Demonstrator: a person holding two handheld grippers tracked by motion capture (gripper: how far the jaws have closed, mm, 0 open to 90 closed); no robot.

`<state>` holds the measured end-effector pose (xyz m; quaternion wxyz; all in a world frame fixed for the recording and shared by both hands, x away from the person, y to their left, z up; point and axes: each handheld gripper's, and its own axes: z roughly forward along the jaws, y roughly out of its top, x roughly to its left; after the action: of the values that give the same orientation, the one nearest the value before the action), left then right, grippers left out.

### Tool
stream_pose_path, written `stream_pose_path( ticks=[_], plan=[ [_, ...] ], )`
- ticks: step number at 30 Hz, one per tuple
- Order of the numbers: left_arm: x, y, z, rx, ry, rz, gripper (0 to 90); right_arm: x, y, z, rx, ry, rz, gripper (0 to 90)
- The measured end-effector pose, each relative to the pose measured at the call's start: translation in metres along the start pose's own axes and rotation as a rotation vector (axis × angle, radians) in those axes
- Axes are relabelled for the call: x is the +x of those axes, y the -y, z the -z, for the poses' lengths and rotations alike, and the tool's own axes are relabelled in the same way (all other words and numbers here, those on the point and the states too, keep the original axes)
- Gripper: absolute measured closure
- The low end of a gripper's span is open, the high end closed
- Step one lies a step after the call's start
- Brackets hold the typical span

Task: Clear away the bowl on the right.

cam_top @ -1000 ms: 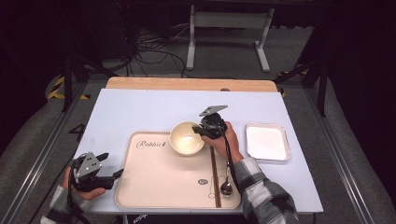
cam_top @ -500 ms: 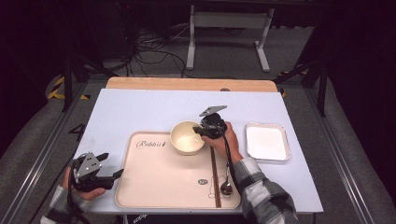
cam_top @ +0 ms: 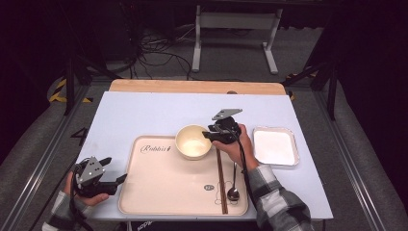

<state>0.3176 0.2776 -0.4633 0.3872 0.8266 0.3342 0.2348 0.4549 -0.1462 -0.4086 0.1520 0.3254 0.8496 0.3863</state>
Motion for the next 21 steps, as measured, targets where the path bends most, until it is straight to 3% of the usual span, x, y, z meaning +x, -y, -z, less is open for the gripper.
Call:
stream_pose_path(
  ticks=[4,14,21],
  plan=[
    [0.0,-0.001,0.0,0.003,-0.004,0.001,20.1,0.0,0.004,0.018,-0.024,0.016,0.031,60.3],
    [0.001,0.001,0.001,0.004,-0.007,0.004,20.2,-0.006,0.025,0.06,-0.105,0.021,0.028,57.9],
    [0.001,0.003,0.003,0.005,-0.015,-0.001,20.3,-0.012,0.036,0.082,-0.107,0.045,0.037,56.0]
  ],
)
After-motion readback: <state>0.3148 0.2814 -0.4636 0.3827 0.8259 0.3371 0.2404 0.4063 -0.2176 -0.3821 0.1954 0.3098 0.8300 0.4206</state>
